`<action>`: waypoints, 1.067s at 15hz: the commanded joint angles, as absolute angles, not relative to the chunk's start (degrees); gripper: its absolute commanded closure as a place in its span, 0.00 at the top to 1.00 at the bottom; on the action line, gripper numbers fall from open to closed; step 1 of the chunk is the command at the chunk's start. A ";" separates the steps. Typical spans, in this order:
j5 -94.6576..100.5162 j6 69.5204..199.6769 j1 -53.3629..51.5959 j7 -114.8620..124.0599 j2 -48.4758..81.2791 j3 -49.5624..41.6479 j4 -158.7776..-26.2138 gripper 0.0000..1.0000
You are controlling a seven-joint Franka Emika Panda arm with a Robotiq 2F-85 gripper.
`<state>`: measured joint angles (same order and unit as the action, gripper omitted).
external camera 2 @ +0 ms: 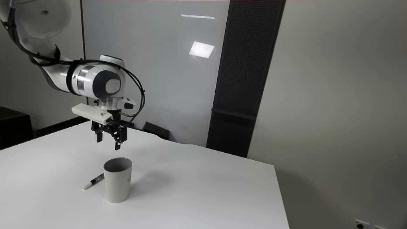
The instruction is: Pick an object from the table and place it in basket
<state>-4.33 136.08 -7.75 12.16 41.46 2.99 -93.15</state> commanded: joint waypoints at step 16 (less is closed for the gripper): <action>-4.24 135.75 -7.66 12.37 46.85 1.03 -91.97 1.00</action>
<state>-4.36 135.86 -7.75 12.30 46.77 0.92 -92.12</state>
